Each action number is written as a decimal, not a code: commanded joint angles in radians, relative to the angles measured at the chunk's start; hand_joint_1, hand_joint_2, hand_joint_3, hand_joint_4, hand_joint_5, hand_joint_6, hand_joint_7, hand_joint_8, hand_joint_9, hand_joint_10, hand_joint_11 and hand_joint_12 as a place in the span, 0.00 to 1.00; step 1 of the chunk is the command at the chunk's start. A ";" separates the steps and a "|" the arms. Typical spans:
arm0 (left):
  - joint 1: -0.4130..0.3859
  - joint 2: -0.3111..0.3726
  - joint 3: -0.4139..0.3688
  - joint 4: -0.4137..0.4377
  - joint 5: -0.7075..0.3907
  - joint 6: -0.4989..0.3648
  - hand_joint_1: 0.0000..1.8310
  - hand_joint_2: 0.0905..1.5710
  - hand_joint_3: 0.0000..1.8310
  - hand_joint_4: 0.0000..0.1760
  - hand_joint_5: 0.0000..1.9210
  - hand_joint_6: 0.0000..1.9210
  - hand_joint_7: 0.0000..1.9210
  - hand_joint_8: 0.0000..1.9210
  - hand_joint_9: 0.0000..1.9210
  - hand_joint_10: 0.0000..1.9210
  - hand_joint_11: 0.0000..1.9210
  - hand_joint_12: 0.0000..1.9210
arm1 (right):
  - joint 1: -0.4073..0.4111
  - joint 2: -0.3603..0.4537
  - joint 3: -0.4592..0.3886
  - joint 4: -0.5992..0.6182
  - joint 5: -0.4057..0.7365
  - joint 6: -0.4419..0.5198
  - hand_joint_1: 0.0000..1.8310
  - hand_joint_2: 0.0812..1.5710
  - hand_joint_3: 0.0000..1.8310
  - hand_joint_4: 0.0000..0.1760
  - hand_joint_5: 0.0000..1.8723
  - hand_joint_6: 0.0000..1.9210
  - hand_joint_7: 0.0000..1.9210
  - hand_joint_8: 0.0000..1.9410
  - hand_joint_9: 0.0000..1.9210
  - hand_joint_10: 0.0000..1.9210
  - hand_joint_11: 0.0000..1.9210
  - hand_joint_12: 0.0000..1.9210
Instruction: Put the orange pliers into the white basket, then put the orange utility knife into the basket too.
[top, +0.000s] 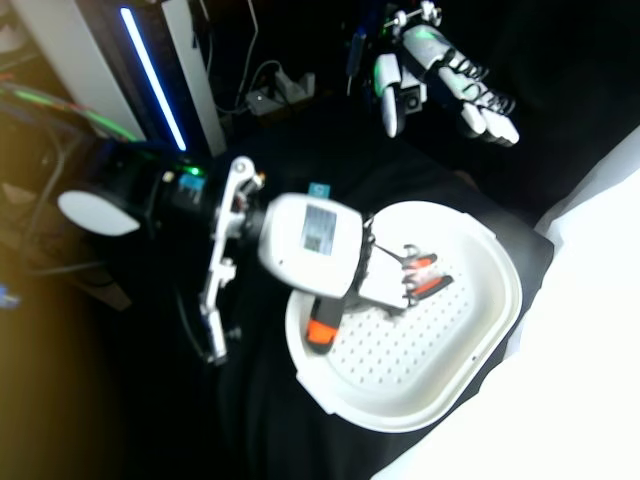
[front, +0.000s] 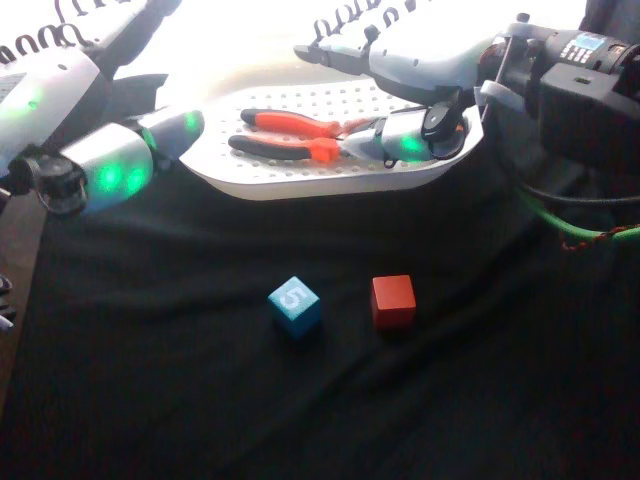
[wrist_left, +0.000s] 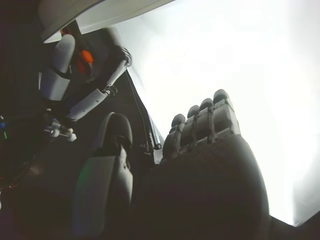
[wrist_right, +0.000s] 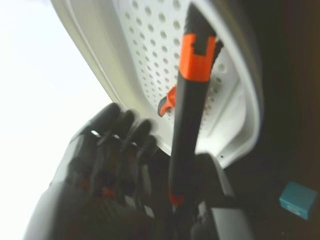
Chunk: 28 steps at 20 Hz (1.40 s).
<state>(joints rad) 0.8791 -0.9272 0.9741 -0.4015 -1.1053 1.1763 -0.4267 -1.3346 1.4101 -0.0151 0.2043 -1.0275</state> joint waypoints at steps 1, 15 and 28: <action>0.000 -0.002 0.003 0.018 -0.132 -0.010 0.01 0.91 0.01 0.22 0.00 0.00 0.00 0.00 0.00 0.00 0.00 0.00 | 0.020 0.012 -0.013 0.002 0.126 -0.004 0.23 0.73 0.00 0.24 0.00 0.00 0.00 0.00 0.00 0.00 0.00 0.00; 0.102 0.054 -0.057 0.004 -0.244 -0.022 0.11 0.87 0.00 0.49 0.00 0.00 0.00 0.00 0.00 0.00 0.00 0.00 | -0.136 0.450 -0.412 0.035 0.639 -0.004 0.18 0.74 0.01 0.56 0.00 0.00 0.00 0.00 0.00 0.00 0.01 0.00; 0.271 0.136 -0.159 -0.007 -0.510 -0.022 0.12 0.80 0.00 0.87 0.00 0.00 0.00 0.00 0.00 0.00 0.00 0.00 | -0.545 0.682 -0.613 0.245 1.201 -0.008 0.18 0.72 0.00 0.63 0.00 0.00 0.00 0.00 0.00 0.00 0.00 0.00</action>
<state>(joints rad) 1.1534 -0.7979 0.8173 -0.4263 -1.4715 1.1576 -0.9852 -0.6537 0.7967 0.2382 1.2327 -1.0348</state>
